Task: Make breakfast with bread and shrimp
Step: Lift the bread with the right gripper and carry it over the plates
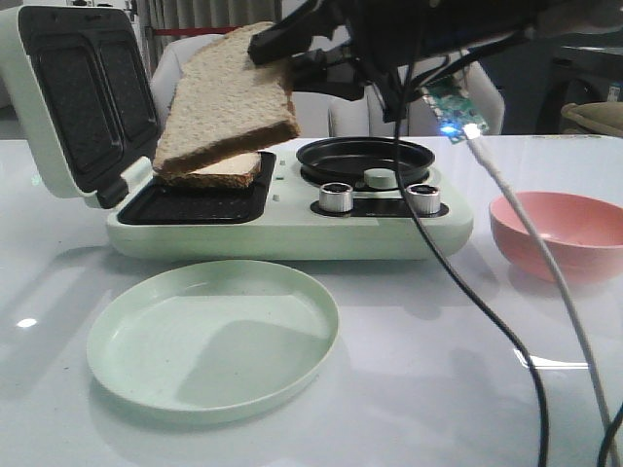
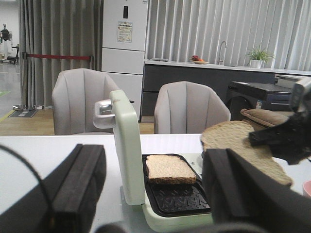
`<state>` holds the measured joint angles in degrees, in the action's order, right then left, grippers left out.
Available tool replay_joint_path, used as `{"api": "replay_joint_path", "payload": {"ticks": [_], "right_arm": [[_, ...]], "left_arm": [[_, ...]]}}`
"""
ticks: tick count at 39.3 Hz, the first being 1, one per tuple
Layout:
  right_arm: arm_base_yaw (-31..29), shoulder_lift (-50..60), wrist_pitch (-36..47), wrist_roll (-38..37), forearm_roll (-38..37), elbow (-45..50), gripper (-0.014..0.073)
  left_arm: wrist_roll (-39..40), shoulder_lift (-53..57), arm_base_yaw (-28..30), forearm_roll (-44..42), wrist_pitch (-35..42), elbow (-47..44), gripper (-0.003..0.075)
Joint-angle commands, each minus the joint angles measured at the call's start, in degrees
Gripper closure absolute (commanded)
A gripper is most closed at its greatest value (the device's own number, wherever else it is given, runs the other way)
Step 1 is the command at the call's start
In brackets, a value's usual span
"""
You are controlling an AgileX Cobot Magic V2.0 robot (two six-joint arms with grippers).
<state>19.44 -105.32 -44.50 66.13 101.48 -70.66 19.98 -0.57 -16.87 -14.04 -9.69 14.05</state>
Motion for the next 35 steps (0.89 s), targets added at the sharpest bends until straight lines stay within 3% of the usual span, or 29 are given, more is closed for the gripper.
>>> {"api": "replay_joint_path", "payload": {"ticks": [1, 16, 29, 32, 35], "right_arm": [[1.3, -0.1, 0.4, 0.0, 3.5, -6.1, 0.037], [2.6, -10.2, 7.3, -4.5, 0.4, -18.2, 0.037], [3.3, -17.4, 7.2, -12.1, -8.9, -27.2, 0.0366], [3.6, -18.2, 7.2, -12.6, -10.0, -28.5, 0.0323], [4.3, -18.2, 8.0, -12.6, -11.9, -29.2, 0.0211]], "left_arm": [[0.4, -0.6, -0.4, 0.5, 4.5, 1.5, 0.0228], [0.4, -0.6, -0.4, 0.5, 4.5, 1.5, 0.0228], [0.4, -0.6, -0.4, 0.5, 4.5, 1.5, 0.0228], [0.4, -0.6, -0.4, 0.5, 4.5, 1.5, 0.0228], [0.4, -0.6, -0.4, 0.5, 4.5, 1.5, 0.0228]]}}
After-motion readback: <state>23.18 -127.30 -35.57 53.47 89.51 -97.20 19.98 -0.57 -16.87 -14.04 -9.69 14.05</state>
